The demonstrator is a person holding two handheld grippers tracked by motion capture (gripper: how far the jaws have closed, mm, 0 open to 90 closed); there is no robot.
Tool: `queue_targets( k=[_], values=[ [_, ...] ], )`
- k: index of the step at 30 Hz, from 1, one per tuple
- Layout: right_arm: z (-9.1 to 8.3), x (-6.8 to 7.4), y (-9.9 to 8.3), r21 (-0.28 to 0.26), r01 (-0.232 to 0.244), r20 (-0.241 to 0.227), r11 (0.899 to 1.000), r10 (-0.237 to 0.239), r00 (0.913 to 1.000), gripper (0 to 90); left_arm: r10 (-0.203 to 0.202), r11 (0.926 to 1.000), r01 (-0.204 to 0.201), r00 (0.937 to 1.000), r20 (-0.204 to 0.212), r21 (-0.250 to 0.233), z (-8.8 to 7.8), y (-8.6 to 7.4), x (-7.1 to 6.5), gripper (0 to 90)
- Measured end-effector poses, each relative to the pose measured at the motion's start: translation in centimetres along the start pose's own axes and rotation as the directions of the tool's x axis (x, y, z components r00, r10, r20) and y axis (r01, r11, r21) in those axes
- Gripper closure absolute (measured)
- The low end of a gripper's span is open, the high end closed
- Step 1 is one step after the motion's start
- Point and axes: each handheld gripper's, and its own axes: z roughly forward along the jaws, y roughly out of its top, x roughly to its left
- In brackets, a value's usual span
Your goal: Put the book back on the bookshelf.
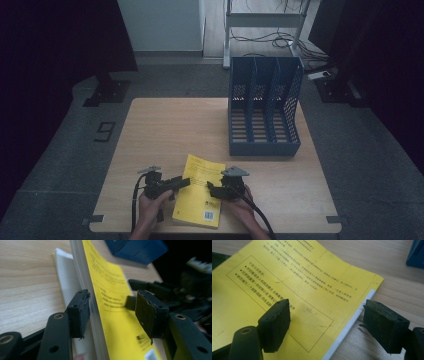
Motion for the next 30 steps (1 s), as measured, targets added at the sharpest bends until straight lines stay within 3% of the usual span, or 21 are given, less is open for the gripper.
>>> queue_targets(
  k=[5,10,19,30],
  values=[
    [-0.01,0.03,-0.01,-0.002,0.004,0.002,1.000,-0.004,1.0000,21.6,-0.001,1.0000,0.001,1.0000,-0.008,0.005,0.08,-0.05,0.05,45.2],
    [-0.03,-0.07,-0.02,-0.001,0.003,-0.001,1.000,-0.003,1.0000,21.5,-0.045,0.9990,0.045,0.9981,0.042,0.010,-0.07,0.03,0.23,44.6],
    [0.01,-0.11,-0.01,-0.006,-0.005,0.012,1.000,0.005,0.9999,20.6,-0.062,0.9973,0.059,0.9956,0.070,0.045,0.19,-0.04,0.46,43.9],
    [-0.04,-0.32,0.04,0.001,-0.018,0.004,1.000,0.018,0.9998,21.0,-0.070,0.9959,0.066,0.9952,0.069,0.061,0.34,-0.09,0.75,43.2]
  ],
)
